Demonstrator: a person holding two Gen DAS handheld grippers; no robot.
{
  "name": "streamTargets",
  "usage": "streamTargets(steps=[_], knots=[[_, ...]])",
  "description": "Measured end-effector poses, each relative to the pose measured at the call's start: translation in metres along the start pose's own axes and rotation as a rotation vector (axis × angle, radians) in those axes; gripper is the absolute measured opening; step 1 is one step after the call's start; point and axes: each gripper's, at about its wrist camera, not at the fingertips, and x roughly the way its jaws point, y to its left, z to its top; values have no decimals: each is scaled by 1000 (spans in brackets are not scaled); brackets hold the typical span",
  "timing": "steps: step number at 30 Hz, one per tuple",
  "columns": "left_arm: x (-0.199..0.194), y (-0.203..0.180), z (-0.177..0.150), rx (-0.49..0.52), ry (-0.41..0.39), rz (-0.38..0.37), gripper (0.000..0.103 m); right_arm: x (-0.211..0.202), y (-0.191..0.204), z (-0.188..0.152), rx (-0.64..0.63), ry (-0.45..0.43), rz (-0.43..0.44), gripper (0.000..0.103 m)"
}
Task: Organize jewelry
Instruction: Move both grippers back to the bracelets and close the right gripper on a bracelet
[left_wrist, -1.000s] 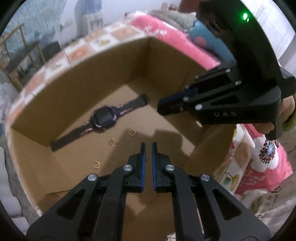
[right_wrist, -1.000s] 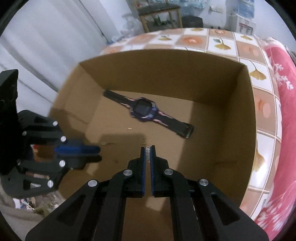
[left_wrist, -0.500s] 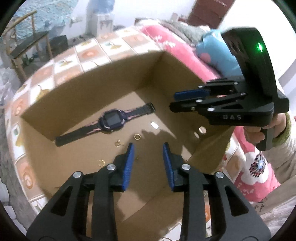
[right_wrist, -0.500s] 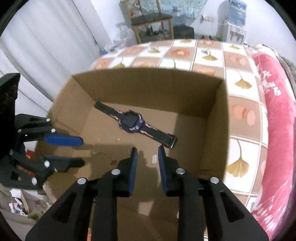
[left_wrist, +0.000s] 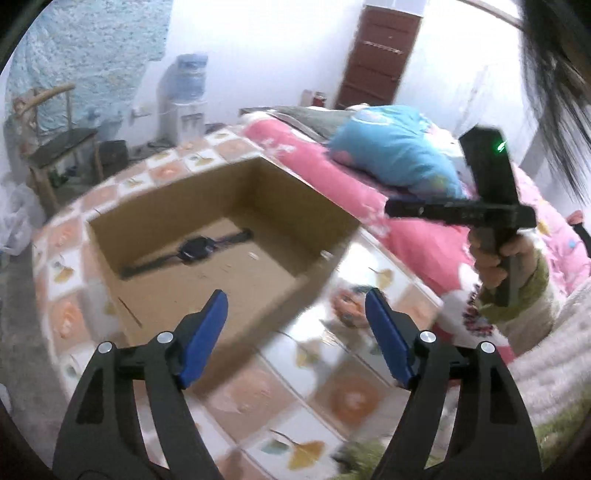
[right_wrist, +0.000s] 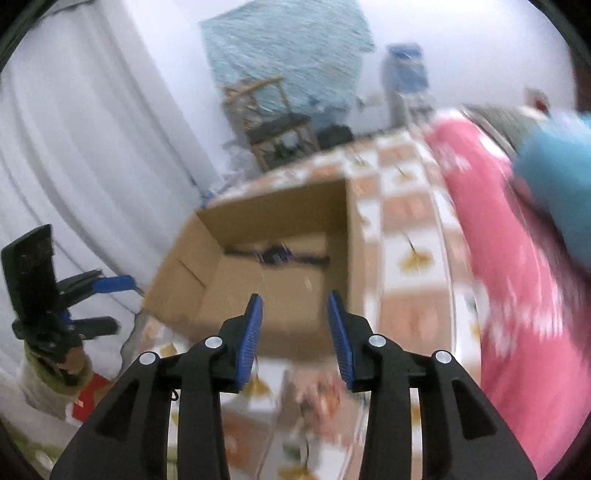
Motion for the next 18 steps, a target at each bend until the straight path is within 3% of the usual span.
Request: streamTargets(steps=[4,8,13,18], knots=[[22,-21,-29,5,31,-30,74,21,-17,-42,124,94,-10,36],[54,-39,-49,-9,81,-35,74,46,-16,-63,111,156,-55,27],[96,-64,-63,113,102,85,72,72,-19,-73,96,204,-107,21],[129,-78,-71,235,117,193,60,84,-22,-80,78,211,-131,19]])
